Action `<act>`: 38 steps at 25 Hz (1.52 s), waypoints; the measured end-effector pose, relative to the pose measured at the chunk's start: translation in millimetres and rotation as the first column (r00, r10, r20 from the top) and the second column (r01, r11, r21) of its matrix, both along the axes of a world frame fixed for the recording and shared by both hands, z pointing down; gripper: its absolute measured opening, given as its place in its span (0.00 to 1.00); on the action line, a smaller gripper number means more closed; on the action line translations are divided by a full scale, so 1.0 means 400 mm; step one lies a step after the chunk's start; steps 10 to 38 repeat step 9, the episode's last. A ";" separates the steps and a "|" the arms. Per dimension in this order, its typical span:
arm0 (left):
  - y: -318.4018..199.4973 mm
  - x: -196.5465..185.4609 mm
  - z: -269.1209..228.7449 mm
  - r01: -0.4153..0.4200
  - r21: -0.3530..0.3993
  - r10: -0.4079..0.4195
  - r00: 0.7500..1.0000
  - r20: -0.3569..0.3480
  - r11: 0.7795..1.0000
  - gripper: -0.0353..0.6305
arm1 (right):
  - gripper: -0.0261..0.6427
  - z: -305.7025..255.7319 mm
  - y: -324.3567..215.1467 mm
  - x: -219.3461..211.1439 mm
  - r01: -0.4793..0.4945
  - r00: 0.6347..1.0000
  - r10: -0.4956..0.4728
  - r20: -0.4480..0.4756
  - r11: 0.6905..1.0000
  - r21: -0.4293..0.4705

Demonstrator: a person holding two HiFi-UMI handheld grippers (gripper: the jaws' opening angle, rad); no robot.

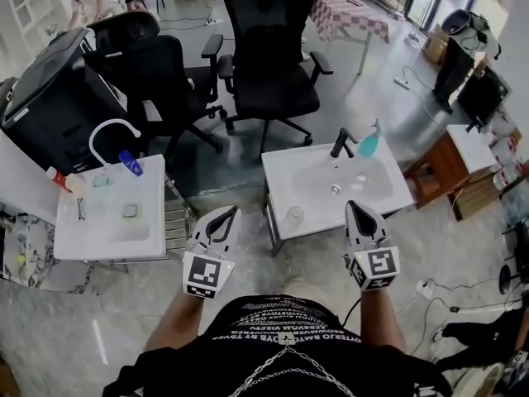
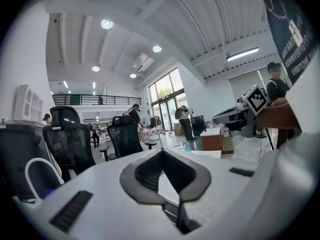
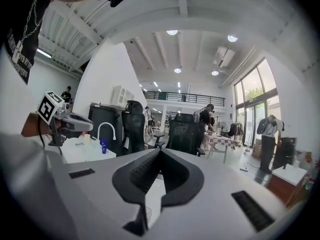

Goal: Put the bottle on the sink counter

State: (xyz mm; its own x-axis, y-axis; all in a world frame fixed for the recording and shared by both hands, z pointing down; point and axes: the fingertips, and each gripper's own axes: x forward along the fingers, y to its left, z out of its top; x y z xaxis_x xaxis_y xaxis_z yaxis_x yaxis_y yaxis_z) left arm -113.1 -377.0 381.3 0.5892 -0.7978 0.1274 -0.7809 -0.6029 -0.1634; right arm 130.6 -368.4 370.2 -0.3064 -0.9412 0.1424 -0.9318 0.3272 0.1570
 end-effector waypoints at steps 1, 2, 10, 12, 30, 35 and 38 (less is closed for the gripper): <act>0.005 -0.004 -0.002 0.002 0.001 -0.002 1.000 -0.001 1.000 0.06 | 0.03 -0.002 0.002 -0.008 0.006 1.000 -0.006 -0.002 1.000 -0.003; 0.008 -0.008 -0.002 0.006 0.003 -0.006 1.000 -0.001 1.000 0.06 | 0.03 -0.003 0.002 -0.016 0.012 1.000 -0.012 -0.004 1.000 -0.007; -0.025 0.000 -0.034 0.033 0.054 -0.033 0.999 0.000 0.998 0.06 | 0.03 -0.046 -0.051 -0.042 0.063 0.998 -0.063 -0.020 0.998 0.012; -0.025 0.000 -0.034 0.033 0.054 -0.033 0.999 0.000 0.998 0.06 | 0.03 -0.046 -0.051 -0.042 0.063 0.998 -0.063 -0.020 0.998 0.012; -0.025 0.000 -0.034 0.033 0.054 -0.033 0.999 0.000 0.998 0.06 | 0.03 -0.046 -0.051 -0.042 0.063 0.998 -0.063 -0.020 0.998 0.012; -0.025 0.000 -0.034 0.033 0.054 -0.033 0.999 0.000 0.998 0.06 | 0.03 -0.046 -0.051 -0.042 0.063 0.998 -0.063 -0.020 0.998 0.012; -0.025 0.000 -0.034 0.033 0.054 -0.033 0.999 0.000 0.998 0.06 | 0.03 -0.046 -0.051 -0.042 0.063 0.998 -0.063 -0.020 0.998 0.012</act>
